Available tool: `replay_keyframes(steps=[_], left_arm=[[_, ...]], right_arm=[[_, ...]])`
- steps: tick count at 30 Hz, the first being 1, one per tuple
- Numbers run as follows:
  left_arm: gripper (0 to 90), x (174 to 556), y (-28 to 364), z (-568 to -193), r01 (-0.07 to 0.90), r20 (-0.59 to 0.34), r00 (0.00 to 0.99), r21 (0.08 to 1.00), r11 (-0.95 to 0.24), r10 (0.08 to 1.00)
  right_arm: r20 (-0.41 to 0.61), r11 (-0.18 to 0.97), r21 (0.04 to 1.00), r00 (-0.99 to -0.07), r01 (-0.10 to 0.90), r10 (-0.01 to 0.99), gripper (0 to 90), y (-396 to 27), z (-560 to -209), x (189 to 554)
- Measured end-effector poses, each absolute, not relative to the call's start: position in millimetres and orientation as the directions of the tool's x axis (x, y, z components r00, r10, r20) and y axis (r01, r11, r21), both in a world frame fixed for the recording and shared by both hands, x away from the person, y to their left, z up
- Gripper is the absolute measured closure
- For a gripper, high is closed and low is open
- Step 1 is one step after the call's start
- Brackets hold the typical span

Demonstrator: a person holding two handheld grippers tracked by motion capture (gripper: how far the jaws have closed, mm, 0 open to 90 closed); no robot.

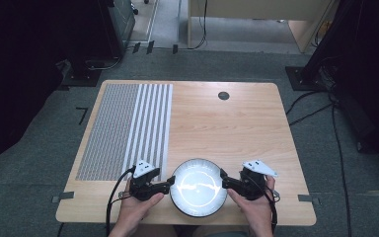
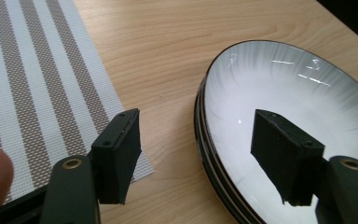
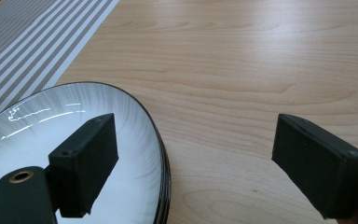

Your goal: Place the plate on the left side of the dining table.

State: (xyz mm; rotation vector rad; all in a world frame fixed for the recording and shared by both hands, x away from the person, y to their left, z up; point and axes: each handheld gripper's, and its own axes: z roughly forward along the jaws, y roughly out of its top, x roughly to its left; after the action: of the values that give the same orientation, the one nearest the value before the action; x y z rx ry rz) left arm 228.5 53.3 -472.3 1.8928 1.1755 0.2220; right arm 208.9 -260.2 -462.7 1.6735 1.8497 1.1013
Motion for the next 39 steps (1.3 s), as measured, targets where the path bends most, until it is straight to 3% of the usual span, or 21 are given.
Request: replay_keyframes(steps=[8,12,13,17,22,26,27,35,39], left_arm=[[48.3,227.1,51.9,-474.4,0.638,-0.288,0.567,0.746,-0.190,0.771],[55.4,226.8,50.6,-476.9,0.638,-0.285,0.584,0.741,-0.211,0.760],[56.9,227.0,50.0,-478.1,0.641,-0.278,0.584,0.734,-0.223,0.763],[61.6,227.1,48.4,-480.0,0.645,-0.264,0.587,0.724,-0.245,0.765],[65.3,226.8,47.0,-479.6,0.638,-0.250,0.597,0.724,-0.263,0.762],[68.4,226.9,47.4,-480.0,0.635,-0.239,0.601,0.722,-0.275,0.763],[68.6,226.8,47.5,-480.1,0.634,-0.238,0.605,0.721,-0.279,0.760],[72.8,224.8,46.3,-480.7,0.617,-0.223,0.614,0.733,-0.284,0.757],[74.0,224.1,45.5,-481.4,0.612,-0.218,0.617,0.737,-0.287,0.756]], right_arm=[[0.203,-0.013,0.766,-0.223,0.642,0.953,18.1,-255.9,-467.2,208.5],[0.184,0.004,0.777,-0.233,0.629,0.955,28.6,-254.1,-469.1,207.1],[0.176,0.017,0.779,-0.244,0.627,0.954,38.4,-253.3,-470.6,206.6],[0.173,0.030,0.782,-0.264,0.623,0.949,50.2,-250.6,-473.0,205.3],[0.180,0.019,0.792,-0.263,0.610,0.948,60.2,-251.2,-477.4,203.9],[0.226,-0.011,0.774,-0.260,0.633,0.939,64.0,-252.0,-477.9,203.4],[0.240,-0.024,0.760,-0.246,0.649,0.939,69.2,-251.6,-477.2,202.5],[0.286,-0.047,0.711,-0.228,0.702,0.931,83.2,-254.4,-478.4,201.7],[0.296,-0.059,0.703,-0.216,0.709,0.930,85.0,-252.3,-477.7,200.5]])
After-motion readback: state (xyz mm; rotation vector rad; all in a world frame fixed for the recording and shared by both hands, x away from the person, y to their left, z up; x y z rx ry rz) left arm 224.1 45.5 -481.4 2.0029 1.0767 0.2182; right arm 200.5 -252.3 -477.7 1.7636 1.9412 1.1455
